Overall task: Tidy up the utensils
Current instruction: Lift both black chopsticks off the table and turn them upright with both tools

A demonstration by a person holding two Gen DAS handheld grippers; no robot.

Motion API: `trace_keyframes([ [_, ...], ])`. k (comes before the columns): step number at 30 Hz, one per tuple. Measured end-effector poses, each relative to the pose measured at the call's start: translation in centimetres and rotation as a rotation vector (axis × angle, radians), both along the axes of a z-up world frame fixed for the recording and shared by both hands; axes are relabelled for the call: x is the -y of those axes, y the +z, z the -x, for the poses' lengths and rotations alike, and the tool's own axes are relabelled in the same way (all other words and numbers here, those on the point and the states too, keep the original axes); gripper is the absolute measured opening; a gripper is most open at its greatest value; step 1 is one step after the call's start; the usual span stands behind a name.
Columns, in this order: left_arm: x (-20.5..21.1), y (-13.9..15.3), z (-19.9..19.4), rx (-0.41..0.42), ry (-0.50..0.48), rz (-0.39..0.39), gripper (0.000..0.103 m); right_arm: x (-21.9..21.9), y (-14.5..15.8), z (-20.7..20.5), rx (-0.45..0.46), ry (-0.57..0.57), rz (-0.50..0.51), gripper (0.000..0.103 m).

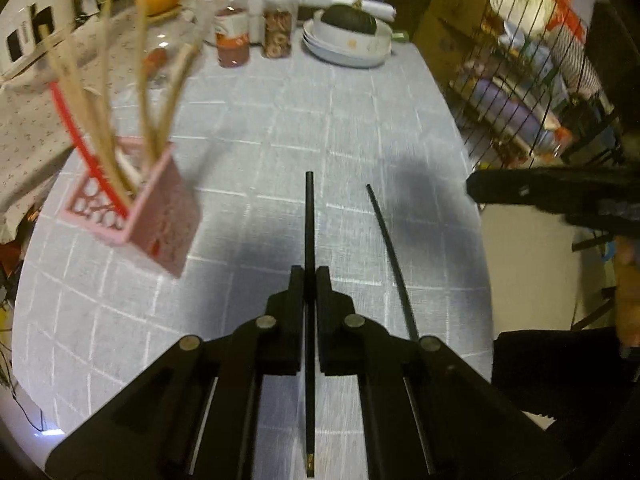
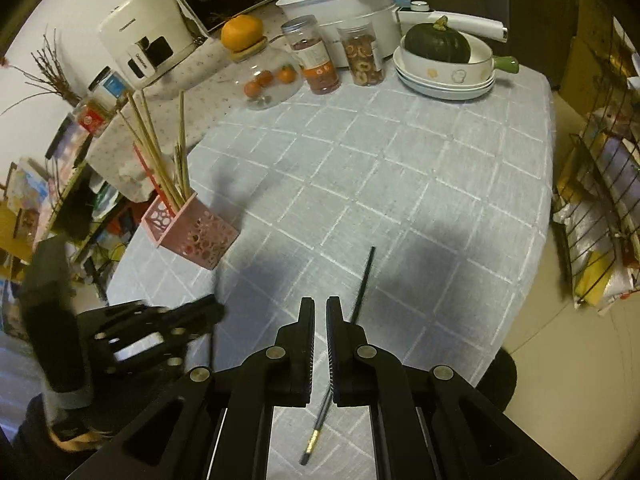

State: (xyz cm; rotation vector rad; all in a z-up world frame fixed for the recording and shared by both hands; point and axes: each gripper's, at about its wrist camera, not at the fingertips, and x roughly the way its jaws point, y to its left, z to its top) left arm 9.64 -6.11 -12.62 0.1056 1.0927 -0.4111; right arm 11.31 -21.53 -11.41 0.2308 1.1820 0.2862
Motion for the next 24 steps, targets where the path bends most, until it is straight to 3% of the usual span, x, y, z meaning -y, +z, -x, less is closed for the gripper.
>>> trace_keyframes([
  [2,-0.5,0.5,0.4,0.012,0.003,0.009,0.006,0.0,-1.4,-0.7,-0.056,-0.012,0.002,0.008],
  [5,-1.4,0.9,0.6,0.02,0.007,0.011,0.006,-1.0,-4.6,-2.3,-0.151,-0.01,0.031,0.022],
  [11,-2.6,0.7,0.7,0.005,0.032,0.017,0.006,-3.0,-9.3,-4.3,-0.245,-0.004,0.173,0.022],
  [19,-3.3,1.3,1.3,0.01,0.028,0.021,0.006,-5.0,-11.0,-5.0,-0.247,0.006,0.273,0.02],
  [21,-3.4,1.4,1.4,0.015,0.029,0.018,0.006,-5.2,-11.0,-4.8,-0.246,0.002,0.263,0.009],
  [24,-3.6,1.8,1.6,0.03,0.034,0.015,0.006,-5.4,-10.8,-4.3,-0.233,0.014,0.231,0.007],
])
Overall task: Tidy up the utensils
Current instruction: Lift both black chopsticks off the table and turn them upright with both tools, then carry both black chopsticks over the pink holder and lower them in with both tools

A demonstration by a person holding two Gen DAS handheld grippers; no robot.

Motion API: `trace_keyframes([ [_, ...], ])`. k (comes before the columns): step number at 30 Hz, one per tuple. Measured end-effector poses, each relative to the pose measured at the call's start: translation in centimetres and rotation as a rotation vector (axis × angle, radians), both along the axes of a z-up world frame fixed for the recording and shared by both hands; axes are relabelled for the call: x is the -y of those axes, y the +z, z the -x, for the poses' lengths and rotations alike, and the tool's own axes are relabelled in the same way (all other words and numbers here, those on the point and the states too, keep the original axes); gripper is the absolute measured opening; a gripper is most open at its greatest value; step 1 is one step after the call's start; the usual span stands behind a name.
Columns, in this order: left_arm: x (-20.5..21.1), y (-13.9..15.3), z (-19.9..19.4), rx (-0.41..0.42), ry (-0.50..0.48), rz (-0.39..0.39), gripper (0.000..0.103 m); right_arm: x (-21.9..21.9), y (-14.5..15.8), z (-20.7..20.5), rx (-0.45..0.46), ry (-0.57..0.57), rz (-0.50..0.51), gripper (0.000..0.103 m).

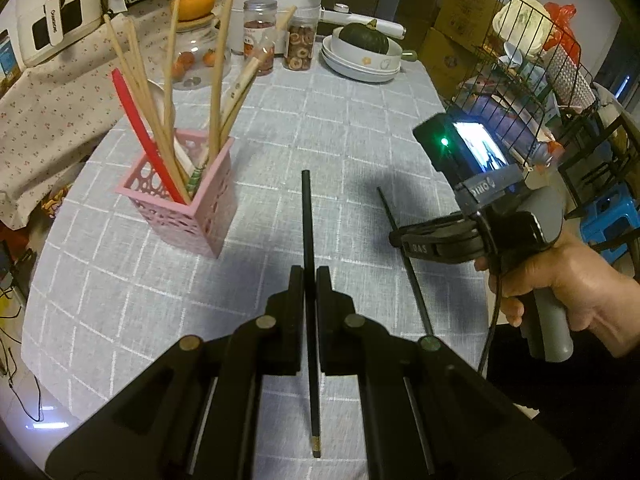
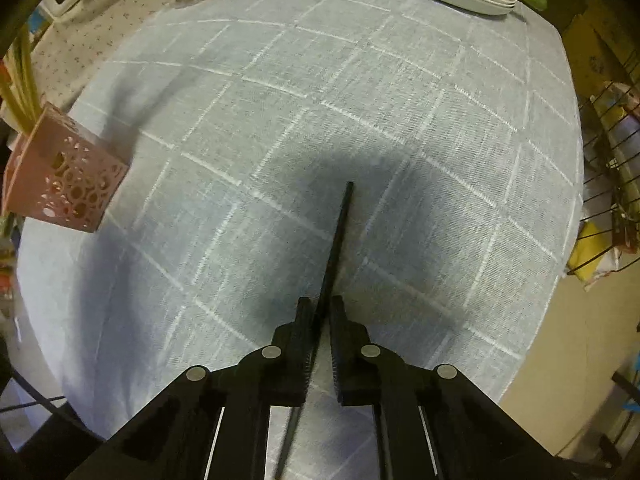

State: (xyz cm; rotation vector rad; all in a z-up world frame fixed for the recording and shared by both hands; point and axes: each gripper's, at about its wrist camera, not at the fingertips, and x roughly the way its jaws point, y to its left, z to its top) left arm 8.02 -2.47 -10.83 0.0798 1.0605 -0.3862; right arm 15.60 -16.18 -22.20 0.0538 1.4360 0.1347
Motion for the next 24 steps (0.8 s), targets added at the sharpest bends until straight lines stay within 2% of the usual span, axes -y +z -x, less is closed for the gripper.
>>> trace_keyframes([
  [3,-0.4,0.9,0.4,0.047,0.01,-0.018,0.006,-0.1,1.8,0.9,0.046,0.023,-0.044,0.005],
  [7,-1.1,2.7,1.1,0.115,0.016,-0.022,0.006,-0.4,6.4,3.0,0.18,0.07,-0.104,0.005],
  [16,-2.6,6.1,2.4,0.222,0.038,0.028,0.006,0.3,15.1,7.9,0.431,0.137,-0.189,0.005],
  [20,-3.4,7.8,2.5,0.268,0.06,0.067,0.006,-0.2,17.7,8.4,0.524,0.16,-0.22,0.005],
  [24,-4.4,10.2,2.8,0.358,0.101,0.102,0.006,-0.5,19.0,8.7,0.581,0.163,-0.24,0.005],
])
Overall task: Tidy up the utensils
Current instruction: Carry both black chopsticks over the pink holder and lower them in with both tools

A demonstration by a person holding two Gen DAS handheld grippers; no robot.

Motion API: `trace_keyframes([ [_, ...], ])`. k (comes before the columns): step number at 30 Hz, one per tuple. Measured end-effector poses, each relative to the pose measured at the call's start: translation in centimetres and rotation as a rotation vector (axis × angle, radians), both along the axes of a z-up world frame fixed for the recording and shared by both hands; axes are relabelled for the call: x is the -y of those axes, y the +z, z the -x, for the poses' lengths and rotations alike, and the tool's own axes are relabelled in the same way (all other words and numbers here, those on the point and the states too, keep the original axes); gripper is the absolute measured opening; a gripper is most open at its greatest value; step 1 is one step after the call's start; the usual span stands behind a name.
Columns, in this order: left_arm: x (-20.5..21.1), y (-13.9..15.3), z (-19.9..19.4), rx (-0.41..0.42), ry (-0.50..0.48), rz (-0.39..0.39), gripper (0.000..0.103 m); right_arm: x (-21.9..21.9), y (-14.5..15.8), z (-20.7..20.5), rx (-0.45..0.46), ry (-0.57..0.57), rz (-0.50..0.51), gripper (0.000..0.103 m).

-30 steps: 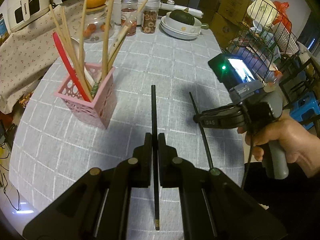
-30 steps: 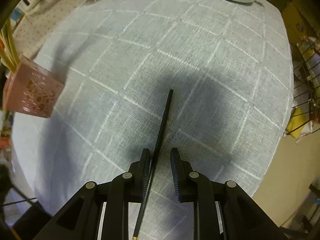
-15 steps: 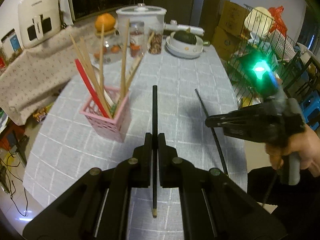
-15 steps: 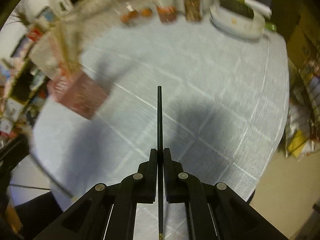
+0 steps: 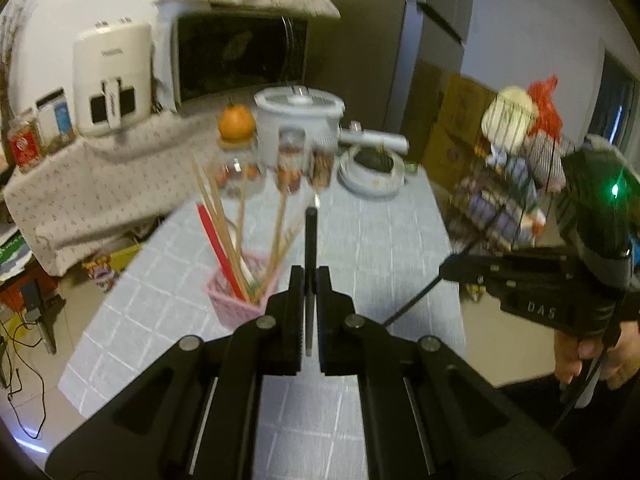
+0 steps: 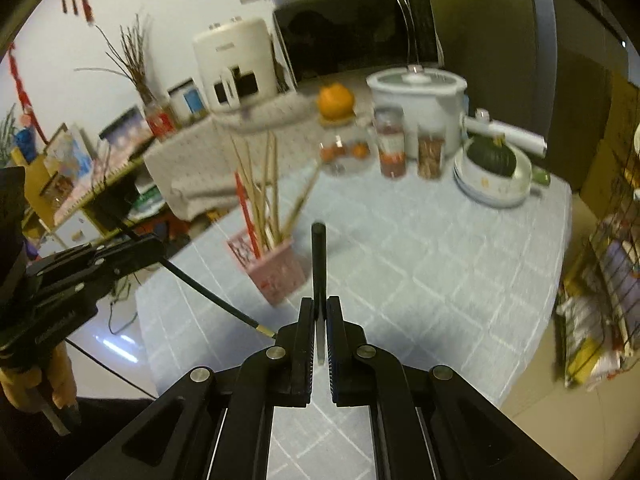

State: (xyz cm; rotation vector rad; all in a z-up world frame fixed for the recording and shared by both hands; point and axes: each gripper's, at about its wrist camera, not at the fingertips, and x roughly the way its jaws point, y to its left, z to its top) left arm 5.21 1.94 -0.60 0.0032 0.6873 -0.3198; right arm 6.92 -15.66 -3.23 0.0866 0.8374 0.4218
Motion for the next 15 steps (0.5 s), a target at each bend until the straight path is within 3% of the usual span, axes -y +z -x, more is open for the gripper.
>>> trace_keyframes([
  [7,-1.6,3.0,-0.3,0.146,0.081,0.055,0.006,-0.5,2.8,-0.7,0.048,0.0,-0.052,0.005],
  [15,-2.6,3.1,-2.2,0.189,0.163,0.052,0.006,-1.7,4.3,-1.6,0.077,0.004,-0.1,0.005],
])
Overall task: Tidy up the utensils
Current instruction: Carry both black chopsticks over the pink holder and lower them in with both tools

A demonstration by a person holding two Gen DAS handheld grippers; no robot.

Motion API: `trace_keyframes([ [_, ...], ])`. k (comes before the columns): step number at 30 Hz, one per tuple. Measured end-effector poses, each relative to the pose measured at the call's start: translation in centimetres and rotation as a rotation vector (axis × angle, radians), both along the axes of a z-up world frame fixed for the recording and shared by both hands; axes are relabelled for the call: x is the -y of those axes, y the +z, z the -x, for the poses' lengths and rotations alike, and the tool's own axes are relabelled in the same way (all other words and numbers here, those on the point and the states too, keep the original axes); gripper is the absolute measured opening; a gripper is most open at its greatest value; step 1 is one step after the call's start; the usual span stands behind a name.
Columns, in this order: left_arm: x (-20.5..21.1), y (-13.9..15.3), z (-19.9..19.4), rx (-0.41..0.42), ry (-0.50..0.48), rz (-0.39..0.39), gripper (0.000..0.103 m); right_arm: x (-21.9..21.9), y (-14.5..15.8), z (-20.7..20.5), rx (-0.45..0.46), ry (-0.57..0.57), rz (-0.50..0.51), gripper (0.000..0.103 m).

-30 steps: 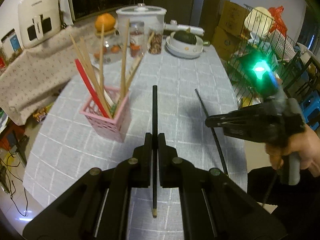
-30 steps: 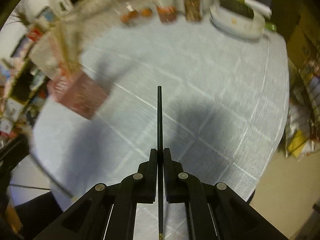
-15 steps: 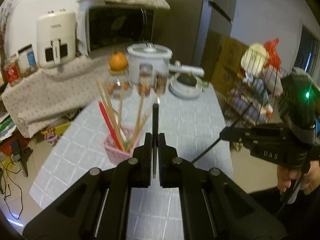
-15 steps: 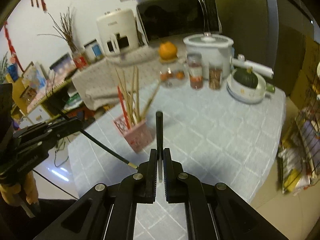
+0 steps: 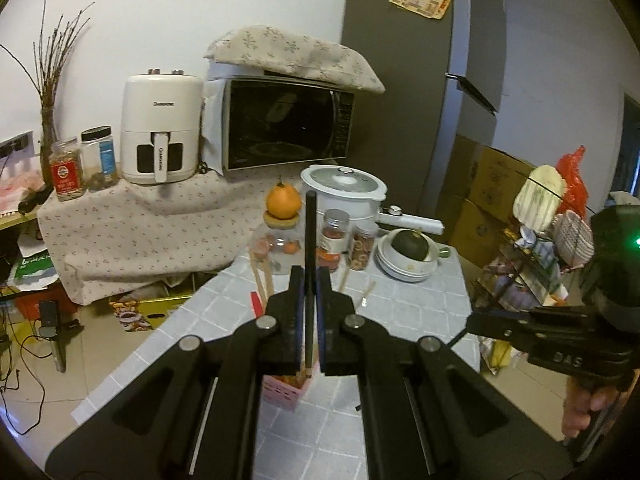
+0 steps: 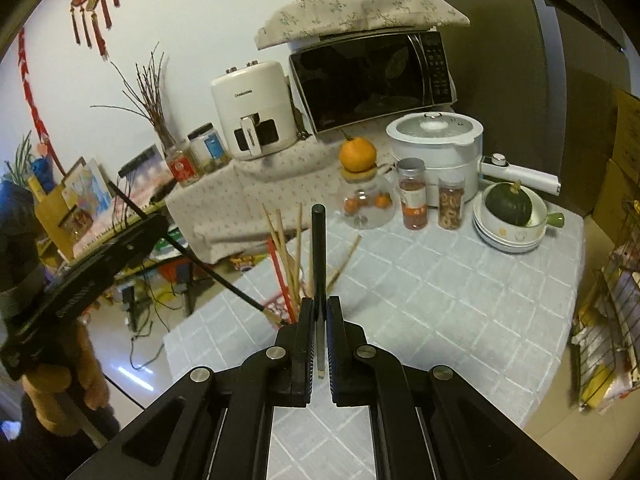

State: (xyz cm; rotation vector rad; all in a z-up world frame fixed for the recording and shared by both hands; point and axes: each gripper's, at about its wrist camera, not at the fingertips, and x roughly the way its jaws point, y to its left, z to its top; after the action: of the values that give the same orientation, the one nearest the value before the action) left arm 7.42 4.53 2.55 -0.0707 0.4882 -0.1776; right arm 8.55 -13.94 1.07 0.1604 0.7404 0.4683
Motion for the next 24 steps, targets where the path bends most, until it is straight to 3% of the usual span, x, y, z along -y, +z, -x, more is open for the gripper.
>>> trace_keyframes([
  [17,0.3,-5.4,-5.7,-0.165,0.085,-0.131,0.006,-0.6,0.4,-1.6,0.007,-0.032,-0.069,0.005],
  [24,-0.3,-7.0,-7.3,-0.205,0.094,-0.076,0.006,-0.9,0.5,-2.4,0.017,-0.045,-0.107,0.006],
])
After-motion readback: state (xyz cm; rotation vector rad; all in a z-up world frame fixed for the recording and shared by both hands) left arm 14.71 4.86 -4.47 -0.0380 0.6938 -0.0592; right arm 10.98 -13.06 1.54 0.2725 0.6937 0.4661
